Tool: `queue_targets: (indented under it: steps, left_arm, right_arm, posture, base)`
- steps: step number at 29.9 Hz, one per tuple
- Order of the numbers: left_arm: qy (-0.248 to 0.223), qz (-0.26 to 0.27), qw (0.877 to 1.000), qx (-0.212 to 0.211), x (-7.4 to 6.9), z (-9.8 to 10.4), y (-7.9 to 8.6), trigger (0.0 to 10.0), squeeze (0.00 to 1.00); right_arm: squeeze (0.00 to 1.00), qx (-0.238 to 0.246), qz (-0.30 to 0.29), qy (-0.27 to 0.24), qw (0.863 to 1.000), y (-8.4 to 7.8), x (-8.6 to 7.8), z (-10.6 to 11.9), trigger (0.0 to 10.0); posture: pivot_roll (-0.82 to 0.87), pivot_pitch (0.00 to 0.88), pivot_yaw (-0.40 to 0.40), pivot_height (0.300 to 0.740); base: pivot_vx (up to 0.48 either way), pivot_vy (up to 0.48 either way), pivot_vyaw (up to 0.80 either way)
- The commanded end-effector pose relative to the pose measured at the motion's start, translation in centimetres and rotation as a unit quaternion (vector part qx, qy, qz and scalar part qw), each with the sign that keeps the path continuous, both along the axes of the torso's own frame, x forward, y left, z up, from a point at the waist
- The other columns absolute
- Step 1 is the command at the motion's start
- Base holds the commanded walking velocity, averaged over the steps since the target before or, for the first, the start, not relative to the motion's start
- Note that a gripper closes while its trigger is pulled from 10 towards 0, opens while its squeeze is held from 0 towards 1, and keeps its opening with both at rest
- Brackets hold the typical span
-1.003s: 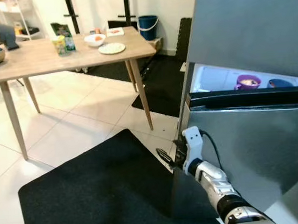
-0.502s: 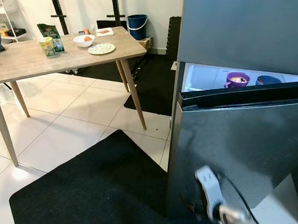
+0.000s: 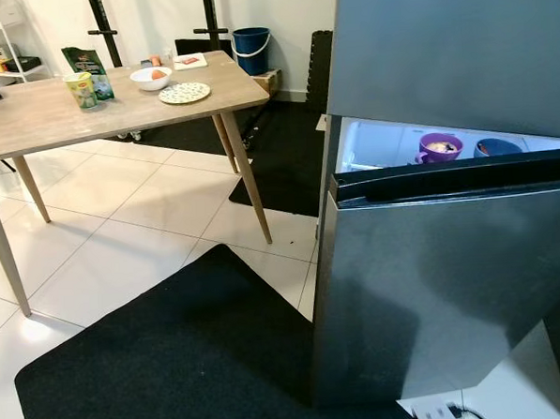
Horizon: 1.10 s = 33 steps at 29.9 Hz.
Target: Restocking fridge
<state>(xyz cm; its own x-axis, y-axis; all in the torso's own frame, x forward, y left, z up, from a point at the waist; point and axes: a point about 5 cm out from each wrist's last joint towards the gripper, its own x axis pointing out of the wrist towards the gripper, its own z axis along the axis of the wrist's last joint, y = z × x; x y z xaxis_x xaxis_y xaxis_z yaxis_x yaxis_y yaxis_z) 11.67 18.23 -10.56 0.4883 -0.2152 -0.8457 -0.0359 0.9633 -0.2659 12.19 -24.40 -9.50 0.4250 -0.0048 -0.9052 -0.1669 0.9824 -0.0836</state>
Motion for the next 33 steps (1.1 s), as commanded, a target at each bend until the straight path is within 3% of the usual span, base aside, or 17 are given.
queue_targets:
  steps: [1, 9, 22, 33]
  left_arm:
    - [0.027, -0.015, 0.999, -0.006, -1.3, -0.4, -0.4, 10.0, 0.0]
    - [0.028, -0.019, 0.999, -0.008, -1.3, -0.4, -0.4, 10.0, 0.0]
    - [0.024, -0.022, 0.999, -0.008, -1.2, -0.4, -0.5, 10.0, 0.0]
    - [0.024, -0.015, 1.0, -0.005, -1.0, -0.3, -0.3, 10.0, 0.0]
  right_arm:
    - [0.0, -0.008, -0.005, 0.024, 1.0, -0.2, -1.3, -0.4, 10.0]
    - [0.0, -0.013, -0.013, 0.035, 0.999, -0.6, -2.2, -0.5, 10.0]
    - [0.0, -0.026, -0.013, 0.023, 0.999, -1.0, -1.4, -0.2, 10.0]
    - [0.0, -0.033, -0.033, 0.035, 0.998, -1.4, -2.4, -0.4, 10.0]
  posture:
    - [-0.05, 0.056, 0.014, 0.74]
    - [-0.05, 0.055, 0.014, 0.74]
    - [-0.05, 0.047, 0.014, 0.74]
    - [-0.05, 0.048, 0.019, 0.74]
  base:
    - [0.398, 0.0, 0.0]
    - [0.408, 0.0, 0.0]
    - [0.406, 0.0, 0.0]
    - [0.0, 0.0, 0.0]
